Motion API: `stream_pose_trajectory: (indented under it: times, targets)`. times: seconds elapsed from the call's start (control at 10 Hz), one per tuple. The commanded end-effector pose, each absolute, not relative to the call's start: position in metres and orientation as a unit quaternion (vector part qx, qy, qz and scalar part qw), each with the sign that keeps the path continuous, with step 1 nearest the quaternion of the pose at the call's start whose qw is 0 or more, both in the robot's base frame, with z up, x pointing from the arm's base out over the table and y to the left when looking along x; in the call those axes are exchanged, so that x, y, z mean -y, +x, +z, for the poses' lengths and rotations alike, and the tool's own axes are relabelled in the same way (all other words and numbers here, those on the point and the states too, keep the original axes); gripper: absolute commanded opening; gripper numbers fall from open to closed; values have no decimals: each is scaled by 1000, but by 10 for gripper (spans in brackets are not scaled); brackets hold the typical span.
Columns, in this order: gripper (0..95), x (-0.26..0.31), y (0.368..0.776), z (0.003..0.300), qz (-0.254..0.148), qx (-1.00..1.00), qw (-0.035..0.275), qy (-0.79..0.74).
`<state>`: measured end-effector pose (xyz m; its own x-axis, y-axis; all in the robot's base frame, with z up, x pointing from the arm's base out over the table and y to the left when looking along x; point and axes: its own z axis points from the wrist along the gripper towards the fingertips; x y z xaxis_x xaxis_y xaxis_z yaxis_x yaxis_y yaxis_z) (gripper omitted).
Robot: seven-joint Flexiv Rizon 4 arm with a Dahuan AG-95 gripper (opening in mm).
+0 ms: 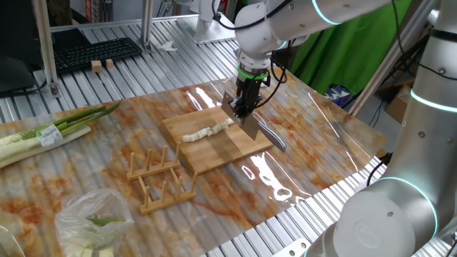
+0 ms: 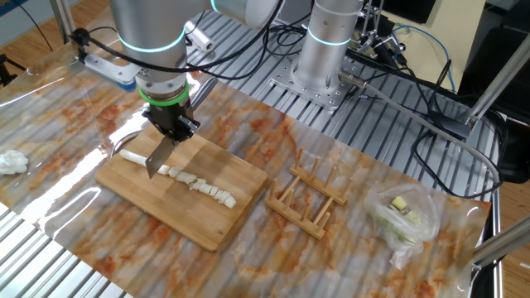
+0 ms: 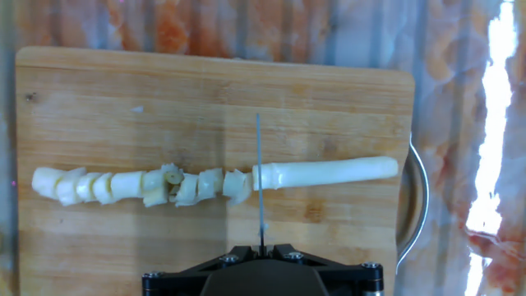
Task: Chop the scallions
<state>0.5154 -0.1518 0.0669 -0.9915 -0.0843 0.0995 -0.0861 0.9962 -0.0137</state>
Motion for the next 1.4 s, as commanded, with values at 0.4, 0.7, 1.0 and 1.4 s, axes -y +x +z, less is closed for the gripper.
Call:
stream_pose_trajectory:
  times: [0.4, 0.7, 1.0, 1.4]
  targets:
    - [0, 154, 514, 65, 10, 998, 48, 40]
    - [0, 155, 516, 59, 9, 998, 48, 43]
    - [0, 154, 522, 32, 3, 998, 41, 46]
    - [0, 152, 523, 21, -2, 998, 41, 39]
